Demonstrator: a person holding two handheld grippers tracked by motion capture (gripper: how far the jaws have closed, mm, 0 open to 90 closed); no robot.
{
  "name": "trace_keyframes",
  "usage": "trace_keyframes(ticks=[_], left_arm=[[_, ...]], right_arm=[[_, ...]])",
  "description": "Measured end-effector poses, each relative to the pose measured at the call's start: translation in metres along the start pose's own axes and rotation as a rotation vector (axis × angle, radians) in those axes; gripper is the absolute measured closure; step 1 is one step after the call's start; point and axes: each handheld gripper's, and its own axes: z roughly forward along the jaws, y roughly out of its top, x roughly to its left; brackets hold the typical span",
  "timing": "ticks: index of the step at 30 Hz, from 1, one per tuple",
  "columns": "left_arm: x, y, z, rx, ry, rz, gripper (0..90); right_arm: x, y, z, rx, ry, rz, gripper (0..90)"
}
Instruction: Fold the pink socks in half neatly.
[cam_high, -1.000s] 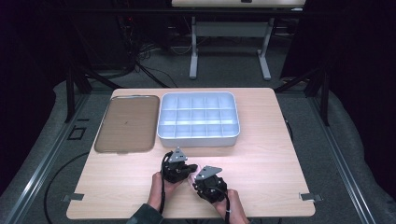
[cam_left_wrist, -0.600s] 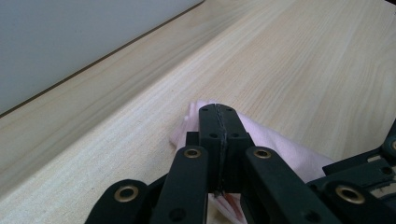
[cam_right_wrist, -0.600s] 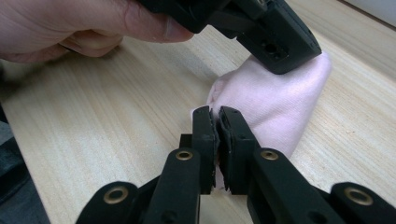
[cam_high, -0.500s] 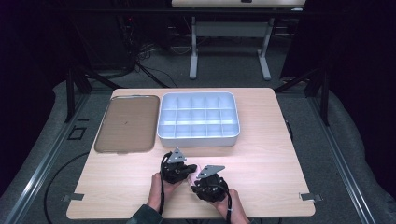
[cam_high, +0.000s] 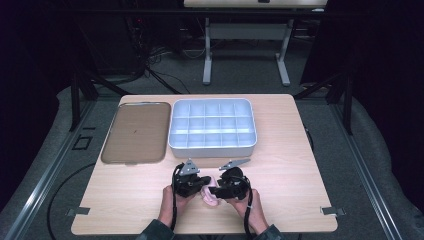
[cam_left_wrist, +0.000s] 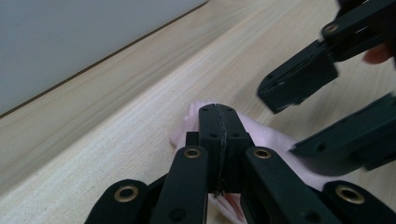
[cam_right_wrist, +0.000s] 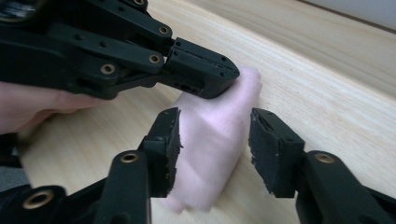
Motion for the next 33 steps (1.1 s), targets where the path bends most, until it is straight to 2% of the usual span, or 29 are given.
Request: trace_keyframes(ticks=[4, 11, 13, 15, 16, 18, 19, 21, 22, 23, 24, 25, 26, 27, 29, 32, 33], left_arm=[[0.002, 0.000, 0.000, 0.000, -0.006, -0.004, 89.6], [0.002, 0.000, -0.001, 0.000, -0.007, 0.001, 89.4], [0.002, 0.000, -0.002, 0.000, -0.006, 0.006, 89.2], [0.003, -0.001, -0.002, -0.001, -0.013, -0.009, 88.3], [0.007, -0.002, -0.004, -0.011, -0.027, -0.032, 87.3], [0.009, -0.003, -0.006, -0.014, -0.021, -0.048, 84.1], [0.010, -0.003, -0.008, -0.016, -0.013, -0.040, 82.1], [0.010, -0.003, -0.010, -0.018, -0.006, -0.051, 76.6], [0.014, -0.004, -0.014, -0.019, 0.016, -0.064, 74.2], [0.014, -0.004, -0.014, -0.019, 0.016, -0.064, 71.2], [0.017, -0.005, -0.017, -0.017, 0.024, -0.085, 71.2], [0.020, -0.007, -0.023, -0.017, 0.061, -0.109, 63.5], [0.022, -0.008, -0.027, -0.025, 0.075, -0.122, 60.7], [0.022, -0.008, -0.027, -0.025, 0.075, -0.122, 57.3], [0.027, -0.014, -0.039, -0.027, 0.144, -0.139, 50.1], [0.029, -0.022, -0.051, -0.018, 0.211, -0.134, 42.0], [0.029, -0.022, -0.051, -0.018, 0.211, -0.134, 39.7]], right_arm=[[0.005, 0.003, 0.013, 0.022, -0.008, 0.013, 49.7], [0.004, 0.002, 0.017, 0.037, -0.035, 0.031, 48.6], [0.001, 0.002, 0.018, 0.043, -0.019, 0.044, 47.3], [-0.004, 0.003, 0.020, 0.057, 0.008, 0.062, 45.7], [-0.006, 0.003, 0.021, 0.061, 0.016, 0.072, 45.8], [-0.005, 0.006, 0.021, 0.078, 0.019, 0.067, 45.7], [-0.005, 0.007, 0.021, 0.089, 0.018, 0.058, 45.8], [-0.005, 0.007, 0.021, 0.092, 0.018, 0.056, 45.9], [-0.005, 0.008, 0.022, 0.087, 0.022, 0.059, 46.1], [-0.005, 0.008, 0.022, 0.087, 0.022, 0.059, 46.1], [-0.005, 0.008, 0.022, 0.089, 0.021, 0.059, 46.2], [-0.005, 0.008, 0.022, 0.091, 0.021, 0.058, 46.3], [-0.005, 0.008, 0.021, 0.099, 0.021, 0.055, 46.4], [-0.005, 0.008, 0.021, 0.099, 0.021, 0.055, 46.4], [-0.005, 0.009, 0.022, 0.099, 0.023, 0.060, 47.3], [-0.006, 0.010, 0.022, 0.107, 0.022, 0.056, 47.5], [-0.006, 0.010, 0.022, 0.107, 0.022, 0.056, 47.5]])
